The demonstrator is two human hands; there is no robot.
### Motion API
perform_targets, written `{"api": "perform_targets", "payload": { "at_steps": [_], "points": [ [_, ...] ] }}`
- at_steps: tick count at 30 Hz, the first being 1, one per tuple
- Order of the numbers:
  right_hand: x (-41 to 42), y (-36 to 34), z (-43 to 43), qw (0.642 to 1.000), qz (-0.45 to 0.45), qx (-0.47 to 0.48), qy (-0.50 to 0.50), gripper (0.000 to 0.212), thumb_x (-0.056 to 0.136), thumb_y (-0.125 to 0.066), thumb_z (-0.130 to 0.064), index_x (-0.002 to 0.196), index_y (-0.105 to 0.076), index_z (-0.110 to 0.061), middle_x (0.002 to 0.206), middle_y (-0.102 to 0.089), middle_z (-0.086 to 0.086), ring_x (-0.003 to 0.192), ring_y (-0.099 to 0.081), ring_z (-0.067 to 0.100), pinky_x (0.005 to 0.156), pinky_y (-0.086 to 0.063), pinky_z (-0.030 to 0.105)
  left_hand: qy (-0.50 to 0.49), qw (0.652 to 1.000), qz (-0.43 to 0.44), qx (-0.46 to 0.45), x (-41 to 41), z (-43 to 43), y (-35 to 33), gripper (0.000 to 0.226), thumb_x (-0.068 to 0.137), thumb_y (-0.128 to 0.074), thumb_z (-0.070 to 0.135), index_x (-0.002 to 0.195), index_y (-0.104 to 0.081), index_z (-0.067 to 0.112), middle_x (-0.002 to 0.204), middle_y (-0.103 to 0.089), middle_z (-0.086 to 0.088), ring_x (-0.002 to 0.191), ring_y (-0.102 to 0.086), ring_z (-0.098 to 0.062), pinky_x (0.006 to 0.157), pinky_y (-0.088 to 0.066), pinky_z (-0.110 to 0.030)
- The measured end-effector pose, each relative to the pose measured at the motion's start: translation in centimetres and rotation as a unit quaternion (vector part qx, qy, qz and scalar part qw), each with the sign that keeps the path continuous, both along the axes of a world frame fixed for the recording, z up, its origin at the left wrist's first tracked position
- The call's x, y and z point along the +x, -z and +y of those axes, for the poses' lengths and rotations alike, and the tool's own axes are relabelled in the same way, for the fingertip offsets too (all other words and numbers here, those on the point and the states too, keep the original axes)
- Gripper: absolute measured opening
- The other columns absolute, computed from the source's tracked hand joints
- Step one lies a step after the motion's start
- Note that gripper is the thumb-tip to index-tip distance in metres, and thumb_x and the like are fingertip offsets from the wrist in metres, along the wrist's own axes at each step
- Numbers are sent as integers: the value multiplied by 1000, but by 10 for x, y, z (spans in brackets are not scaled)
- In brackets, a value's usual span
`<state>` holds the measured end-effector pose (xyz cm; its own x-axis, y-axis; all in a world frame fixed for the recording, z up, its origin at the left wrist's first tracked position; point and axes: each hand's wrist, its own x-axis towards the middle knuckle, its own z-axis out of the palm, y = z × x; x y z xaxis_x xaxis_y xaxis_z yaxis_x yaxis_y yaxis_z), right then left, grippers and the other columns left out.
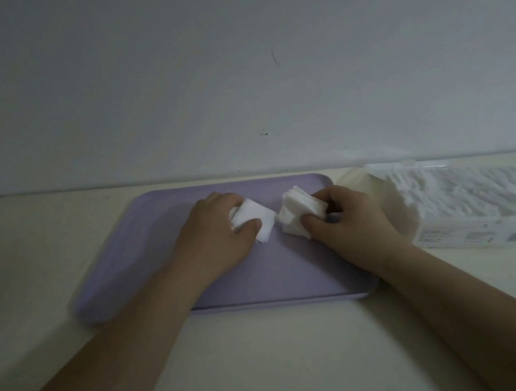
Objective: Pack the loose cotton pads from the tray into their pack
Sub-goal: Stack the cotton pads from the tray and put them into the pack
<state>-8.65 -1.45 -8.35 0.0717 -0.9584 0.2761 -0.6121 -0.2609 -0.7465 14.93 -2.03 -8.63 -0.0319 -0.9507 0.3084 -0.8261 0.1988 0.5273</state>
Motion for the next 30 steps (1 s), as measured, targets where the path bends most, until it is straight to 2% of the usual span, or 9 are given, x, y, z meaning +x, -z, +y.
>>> {"api": "perform_targets", "payload": {
  "at_steps": [7,10,12,14,16,19,22,26,30],
  "points": [
    [0,0,2,1000,-30,4,2,12,87,-74,-27,97,-69,-24,92,-74,-4,89,-70,16,85,-57,37,94,985,2,-143,-6,4,2,17,78,-73,20,95,-74,23,120,-67,-2,116,-62,-24,95,-48,-29],
    [0,-1,4,998,-53,-15,7,9,87,-73,-21,94,-68,-21,87,-72,-6,83,-67,10,77,-52,21,80,977,70,-185,-12,11,-12,9,78,-76,19,83,-68,20,101,-70,1,101,-66,-16,85,-52,-31],
    [0,-4,5,997,-74,-33,1,11,86,-73,-16,93,-68,-22,85,-71,-8,81,-65,7,70,-46,11,61,970,196,-133,-17,17,-26,11,80,-77,19,82,-66,18,83,-70,1,78,-66,-15,68,-51,-28],
    [-1,-4,4,994,-100,-34,-3,14,85,-75,-14,89,-68,-26,81,-72,-10,76,-65,3,67,-47,10,92,931,351,-31,-22,20,-34,13,82,-81,13,86,-68,14,74,-68,-1,62,-59,-15,55,-47,-25],
    [-3,-4,3,990,-139,-14,-14,18,85,-77,-12,86,-70,-29,73,-71,-15,65,-62,-6,63,-46,8,124,903,408,57,-25,21,-30,13,82,-81,14,92,-72,15,74,-67,-1,58,-52,-18,51,-43,-24],
    [-5,-3,1,972,-224,34,-64,18,85,-79,-4,95,-78,-19,83,-79,-11,78,-71,2,77,-57,23,143,913,369,98,-27,23,-20,16,89,-76,6,103,-74,14,80,-71,1,64,-58,-20,55,-51,-27],
    [-5,-1,0,951,-282,72,-104,22,81,-80,2,100,-78,-10,96,-81,9,89,-75,21,88,-60,40,161,896,399,109,-31,25,-17,26,85,-76,-6,107,-69,5,104,-76,-17,88,-69,-24,76,-64,-42],
    [-6,0,-1,945,-291,92,-117,19,85,-76,4,99,-77,-8,94,-80,12,83,-75,20,80,-59,33,178,896,390,114,-30,27,-16,40,78,-81,-9,109,-67,13,108,-78,-11,100,-74,-26,90,-62,-45],
    [-6,1,-2,948,-280,94,-120,21,86,-72,9,98,-78,-8,91,-81,11,79,-74,16,73,-59,27,127,931,335,71,-30,24,-12,45,71,-91,2,105,-68,21,101,-78,1,84,-72,-13,76,-60,-28]
  ]
}}
